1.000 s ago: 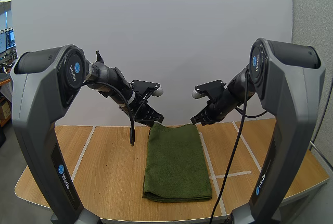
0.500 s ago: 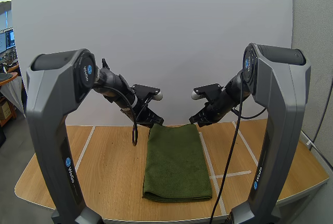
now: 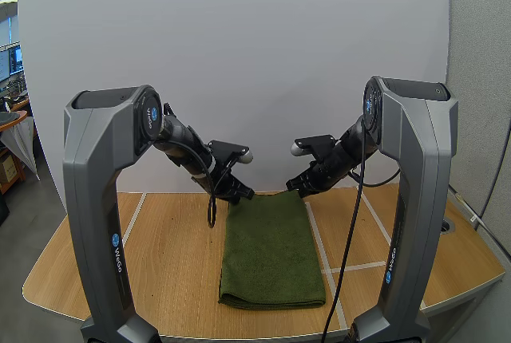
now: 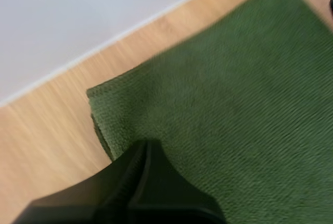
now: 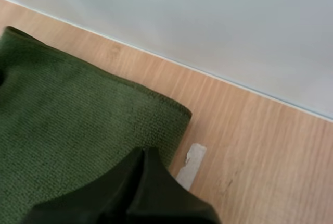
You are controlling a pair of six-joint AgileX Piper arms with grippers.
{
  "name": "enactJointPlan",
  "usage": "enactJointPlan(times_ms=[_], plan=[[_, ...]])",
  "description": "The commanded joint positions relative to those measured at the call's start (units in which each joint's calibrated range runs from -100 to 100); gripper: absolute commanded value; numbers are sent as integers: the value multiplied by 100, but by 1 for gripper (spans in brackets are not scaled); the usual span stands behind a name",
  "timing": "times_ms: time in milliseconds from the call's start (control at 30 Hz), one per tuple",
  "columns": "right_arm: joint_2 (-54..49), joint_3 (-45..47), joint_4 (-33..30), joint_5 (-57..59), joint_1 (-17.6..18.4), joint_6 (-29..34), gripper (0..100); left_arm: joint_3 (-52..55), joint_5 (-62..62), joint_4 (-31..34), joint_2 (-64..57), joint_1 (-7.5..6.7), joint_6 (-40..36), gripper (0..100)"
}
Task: Fold the towel
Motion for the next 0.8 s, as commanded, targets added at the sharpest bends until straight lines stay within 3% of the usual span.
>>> enactJointPlan(times_ms=[0, 333, 767], plan=[[383, -56, 242, 66, 4, -78, 0, -53, -99, -133, 467, 1, 145, 0], [777, -56, 242, 93, 4, -102, 0, -53, -185, -110, 486, 8, 145, 0], [-319, -56, 242, 462, -33, -28, 0, 327, 978, -112, -727, 74, 7, 0]])
